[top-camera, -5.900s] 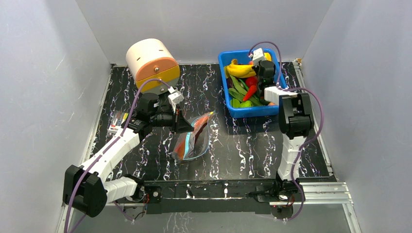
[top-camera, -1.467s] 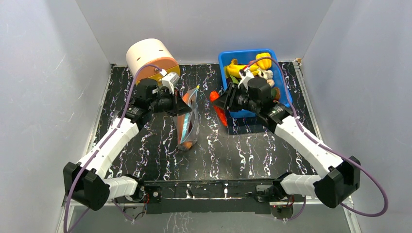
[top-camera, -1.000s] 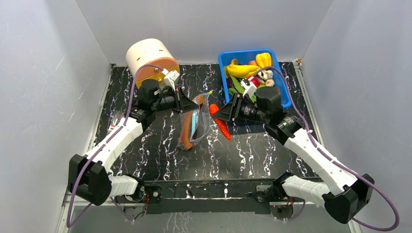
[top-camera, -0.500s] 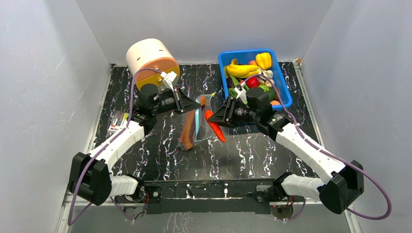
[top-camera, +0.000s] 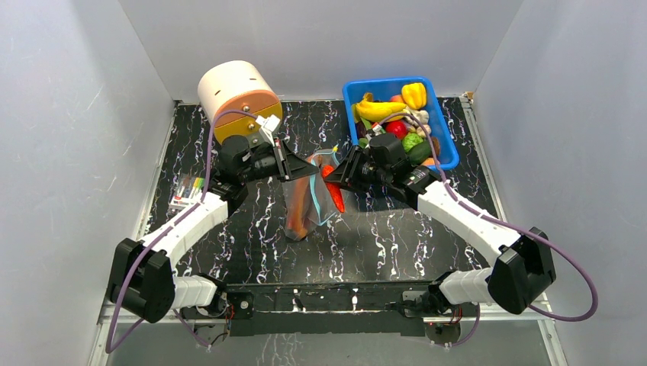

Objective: Place the food in the zip-top bag and seal the zipper
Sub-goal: Place the fake vegetable in the zipper food storage bag.

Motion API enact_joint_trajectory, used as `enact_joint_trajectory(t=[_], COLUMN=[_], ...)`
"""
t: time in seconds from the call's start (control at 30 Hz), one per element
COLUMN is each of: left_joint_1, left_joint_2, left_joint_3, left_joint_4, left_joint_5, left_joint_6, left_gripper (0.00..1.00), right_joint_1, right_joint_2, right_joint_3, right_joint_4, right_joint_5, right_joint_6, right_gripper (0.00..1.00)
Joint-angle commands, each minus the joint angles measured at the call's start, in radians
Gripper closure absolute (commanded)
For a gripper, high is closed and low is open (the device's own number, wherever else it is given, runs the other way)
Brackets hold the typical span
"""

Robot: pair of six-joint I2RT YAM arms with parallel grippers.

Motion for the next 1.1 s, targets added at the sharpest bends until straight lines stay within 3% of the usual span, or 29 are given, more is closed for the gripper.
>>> enact_joint_trajectory(t=[0.0, 0.33, 0.53, 0.83, 0.93, 1.07], left_joint_1=[-0.007, -0.007, -0.007, -0.007, -0.007, -0.007], left_joint_2=[-0.051, -0.063, -0.058, -0.054, -0.057, -0.057], left_joint_3=[-0.014, 0.029, 0.056, 0.087, 0.090, 0.095], left_joint_4=[0.034, -0.144, -0.201, -0.234, -0.239, -0.246], left_joint_5=[0.023, -0.029, -0.029, -0.037, -0.046, -0.056], left_joint_6=[0.005, 0.147, 0.182, 0.196, 0.196, 0.193], left_gripper=[1.00, 1.00, 1.00, 1.00, 1.00, 1.00], right_joint_1=[0.011, 0.014, 0.014, 0.014, 0.014, 0.014], right_joint_2=[-0.005, -0.061, -0.123, -0.166, -0.166, -0.143], right_joint_3=[0.030, 0.042, 0.072, 0.120, 0.092, 0.050], right_joint_4=[0.077, 0.042, -0.033, -0.274, -0.277, -0.185], right_joint_5=[0.081, 0.074, 0.052, 0.178, 0.196, 0.057], right_joint_6=[0.014, -0.085, -0.144, -0.247, -0.261, -0.254], right_gripper=[0.72, 0.44, 0.45, 0.47, 0.47, 0.47])
